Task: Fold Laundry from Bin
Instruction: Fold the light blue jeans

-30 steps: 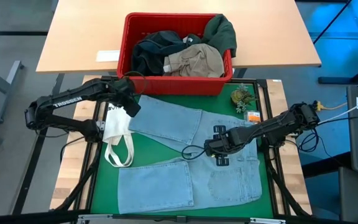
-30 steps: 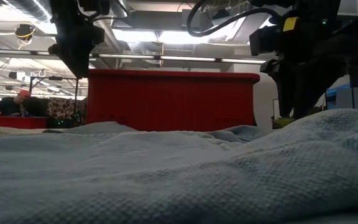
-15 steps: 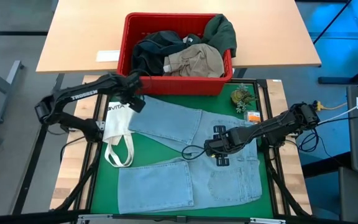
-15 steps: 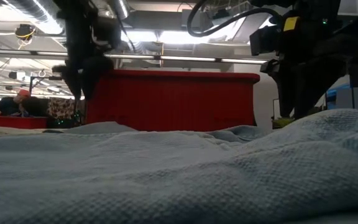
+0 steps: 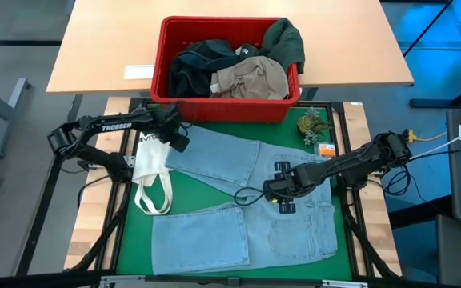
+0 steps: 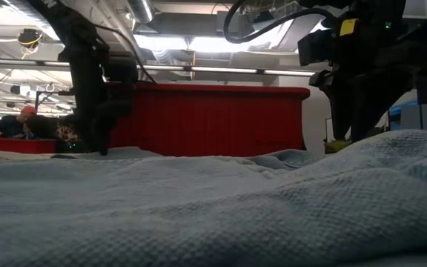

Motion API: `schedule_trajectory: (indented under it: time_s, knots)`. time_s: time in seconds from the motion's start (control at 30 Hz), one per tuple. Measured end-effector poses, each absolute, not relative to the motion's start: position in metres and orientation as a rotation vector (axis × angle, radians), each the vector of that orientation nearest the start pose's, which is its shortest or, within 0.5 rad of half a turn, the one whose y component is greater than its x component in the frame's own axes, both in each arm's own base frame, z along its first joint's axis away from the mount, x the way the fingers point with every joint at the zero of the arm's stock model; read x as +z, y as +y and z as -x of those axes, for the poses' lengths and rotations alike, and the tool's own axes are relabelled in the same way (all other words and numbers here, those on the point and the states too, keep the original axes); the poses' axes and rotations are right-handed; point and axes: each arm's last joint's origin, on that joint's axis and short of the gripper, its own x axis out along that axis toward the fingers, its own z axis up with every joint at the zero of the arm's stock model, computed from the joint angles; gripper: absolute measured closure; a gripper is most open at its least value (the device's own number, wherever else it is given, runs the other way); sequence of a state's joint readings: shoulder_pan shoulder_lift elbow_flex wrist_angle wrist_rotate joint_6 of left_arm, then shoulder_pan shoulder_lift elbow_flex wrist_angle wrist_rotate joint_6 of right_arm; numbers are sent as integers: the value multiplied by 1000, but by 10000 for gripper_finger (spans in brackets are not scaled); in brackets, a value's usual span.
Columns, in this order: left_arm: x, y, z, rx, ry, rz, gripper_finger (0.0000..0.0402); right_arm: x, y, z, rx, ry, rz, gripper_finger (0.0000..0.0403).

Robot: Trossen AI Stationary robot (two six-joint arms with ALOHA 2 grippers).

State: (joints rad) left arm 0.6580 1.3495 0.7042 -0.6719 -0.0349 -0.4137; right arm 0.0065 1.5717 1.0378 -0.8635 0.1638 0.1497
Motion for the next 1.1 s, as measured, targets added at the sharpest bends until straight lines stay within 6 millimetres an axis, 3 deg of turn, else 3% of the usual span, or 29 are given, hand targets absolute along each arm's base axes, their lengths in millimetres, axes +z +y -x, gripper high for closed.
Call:
schedule_trajectory:
  time_s: [0.27, 0.53, 0.77, 0.97, 1.1]
  knots:
    - [165, 134, -173, 830, 1126, 763, 290, 200, -3, -278, -234, 1378, -5, 237]
    - [169, 133, -176, 776, 1090, 883, 392, 200, -3, -278, -235, 1377, -6, 237]
    - [196, 137, -195, 675, 977, 969, 397, 200, -3, -279, -253, 1372, -29, 237]
    - [225, 129, -218, 591, 891, 999, 398, 200, -3, -279, -257, 1374, -34, 237]
    - [242, 117, -235, 547, 832, 1014, 399, 215, -3, -282, -257, 1382, -33, 237]
